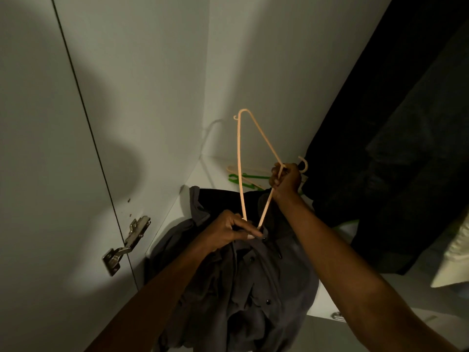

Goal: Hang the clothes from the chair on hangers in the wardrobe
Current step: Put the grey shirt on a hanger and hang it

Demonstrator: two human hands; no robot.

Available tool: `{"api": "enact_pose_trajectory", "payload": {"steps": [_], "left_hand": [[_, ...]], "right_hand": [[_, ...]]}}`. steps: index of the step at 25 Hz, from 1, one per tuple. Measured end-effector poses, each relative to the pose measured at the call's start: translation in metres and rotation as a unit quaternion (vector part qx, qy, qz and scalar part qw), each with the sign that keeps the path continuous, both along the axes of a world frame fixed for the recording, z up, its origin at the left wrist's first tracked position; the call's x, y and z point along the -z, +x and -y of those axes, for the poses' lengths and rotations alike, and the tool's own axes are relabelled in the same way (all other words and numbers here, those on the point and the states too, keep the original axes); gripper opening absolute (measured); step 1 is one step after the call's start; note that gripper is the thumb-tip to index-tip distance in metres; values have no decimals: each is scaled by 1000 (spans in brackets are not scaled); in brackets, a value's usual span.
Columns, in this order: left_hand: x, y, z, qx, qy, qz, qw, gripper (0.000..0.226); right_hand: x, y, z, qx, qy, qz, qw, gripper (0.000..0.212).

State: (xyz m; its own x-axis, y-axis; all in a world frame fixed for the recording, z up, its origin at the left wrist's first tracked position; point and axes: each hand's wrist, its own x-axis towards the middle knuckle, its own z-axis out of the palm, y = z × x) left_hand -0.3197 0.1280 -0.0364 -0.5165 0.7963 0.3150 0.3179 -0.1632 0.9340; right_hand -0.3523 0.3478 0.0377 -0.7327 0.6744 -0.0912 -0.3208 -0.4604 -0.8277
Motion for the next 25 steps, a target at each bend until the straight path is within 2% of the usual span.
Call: {"api": "enact_pose_trajectory", "payload": {"steps": [3, 5, 7, 9, 11, 12, 14, 15, 16, 17, 18, 20, 21, 22, 23, 25], "left_hand": [[4, -2, -3, -28, 52, 46, 997, 21], [8, -3, -2, -51, 72, 79, 993, 22], [9, -5, -2, -89, 74, 84, 990, 23], [8, -5, -1, -106, 82, 92, 987, 25], [4, -3, -1, -110, 86, 96, 986, 26], [3, -2, -2, -113, 80, 99, 985, 26], [5, -2, -2, -143, 58, 67, 986, 17], [6, -2, -1, -185, 45, 20, 981, 11], [9, -3, -1, -264, 31, -50, 963, 6], [10, -5, -1, -366, 18, -132, 921, 4], [7, -7, 2, -469, 2, -198, 861, 6], [3, -14, 10, -619, -76, -246, 742, 21], [1, -18, 14, -657, -163, -217, 704, 37], [-3, -20, 20, -661, -255, -162, 687, 51], [-8, -21, 25, -648, -317, -99, 685, 58], [-15, -26, 31, -606, -344, -23, 717, 47]], "right_hand": [[1, -1, 6, -39, 36, 36, 998, 36], [-3, -5, 10, -108, 88, 88, 986, 38], [-14, -7, 10, -186, 153, 164, 957, 38], [-23, -5, 7, -242, 225, 246, 911, 36], [-30, 2, 3, -285, 265, 308, 868, 36], [-31, 6, -1, -289, 269, 323, 860, 36], [-29, 15, -13, -264, 249, 327, 872, 35], [-26, 19, -20, -243, 226, 321, 887, 34], [-23, 22, -26, -224, 197, 307, 904, 32], [-19, 25, -30, -211, 166, 287, 920, 28], [-15, 28, -34, -206, 140, 264, 932, 23], [-9, 31, -38, -214, 123, 226, 942, 20], [-5, 31, -38, -218, 129, 218, 943, 21], [-1, 31, -38, -220, 138, 216, 941, 24], [2, 30, -36, -223, 151, 221, 938, 28], [6, 27, -32, -224, 188, 240, 926, 37]]}}
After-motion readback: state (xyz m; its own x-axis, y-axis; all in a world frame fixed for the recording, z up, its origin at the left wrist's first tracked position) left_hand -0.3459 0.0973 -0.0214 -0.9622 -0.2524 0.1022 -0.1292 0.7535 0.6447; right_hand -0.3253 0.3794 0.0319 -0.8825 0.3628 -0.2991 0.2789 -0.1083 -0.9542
